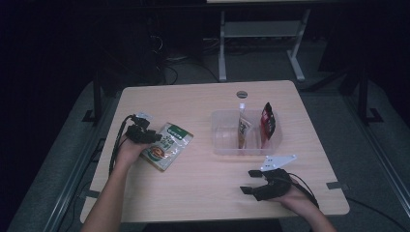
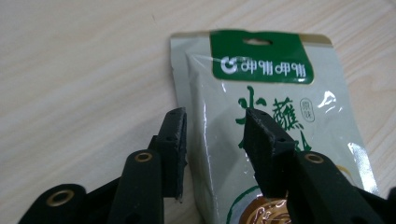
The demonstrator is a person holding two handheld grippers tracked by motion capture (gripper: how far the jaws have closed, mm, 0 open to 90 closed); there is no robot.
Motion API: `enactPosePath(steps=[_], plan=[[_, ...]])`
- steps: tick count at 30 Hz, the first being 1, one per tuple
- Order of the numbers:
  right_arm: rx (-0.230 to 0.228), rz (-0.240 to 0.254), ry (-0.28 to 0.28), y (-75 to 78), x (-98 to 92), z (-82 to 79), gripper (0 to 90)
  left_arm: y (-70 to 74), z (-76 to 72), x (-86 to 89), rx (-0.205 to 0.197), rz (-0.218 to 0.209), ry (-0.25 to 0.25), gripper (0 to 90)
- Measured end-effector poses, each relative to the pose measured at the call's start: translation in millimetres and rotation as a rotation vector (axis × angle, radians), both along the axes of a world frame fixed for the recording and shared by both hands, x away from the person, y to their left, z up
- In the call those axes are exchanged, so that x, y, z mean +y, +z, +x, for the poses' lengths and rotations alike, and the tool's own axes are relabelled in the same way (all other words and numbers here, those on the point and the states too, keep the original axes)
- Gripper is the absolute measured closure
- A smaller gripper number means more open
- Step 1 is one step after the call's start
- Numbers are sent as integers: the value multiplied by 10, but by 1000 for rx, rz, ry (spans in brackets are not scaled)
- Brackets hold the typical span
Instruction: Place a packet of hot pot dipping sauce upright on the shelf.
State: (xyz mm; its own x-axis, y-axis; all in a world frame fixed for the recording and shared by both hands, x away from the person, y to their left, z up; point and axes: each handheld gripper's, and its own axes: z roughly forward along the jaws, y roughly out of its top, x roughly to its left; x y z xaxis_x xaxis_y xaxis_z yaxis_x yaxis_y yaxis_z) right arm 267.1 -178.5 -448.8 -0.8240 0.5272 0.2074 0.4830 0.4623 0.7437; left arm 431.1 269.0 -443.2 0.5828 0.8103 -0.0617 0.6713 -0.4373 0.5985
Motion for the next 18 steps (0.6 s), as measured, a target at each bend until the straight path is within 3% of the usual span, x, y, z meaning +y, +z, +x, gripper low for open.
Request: enactPosePath(steps=[1,2,4,8,13,18], plan=[[0,2,-2,-2,4,0,302,-27,7,-3,13,5,-2,562],[3,-1,0,-2,8,-3,302,-50,17,12,28,-28,6,540],[2,-2,-1,-2,11,-6,302,-55,18,16,34,-28,-1,531],[-2,-7,-1,1,3,-13,303,-84,6,26,91,-51,-24,389],[-2,-6,-3,8,2,-13,303,-92,-82,39,92,-48,-51,340],[-4,-7,1,8,7,-21,304,-91,-128,16,76,-21,-68,363]])
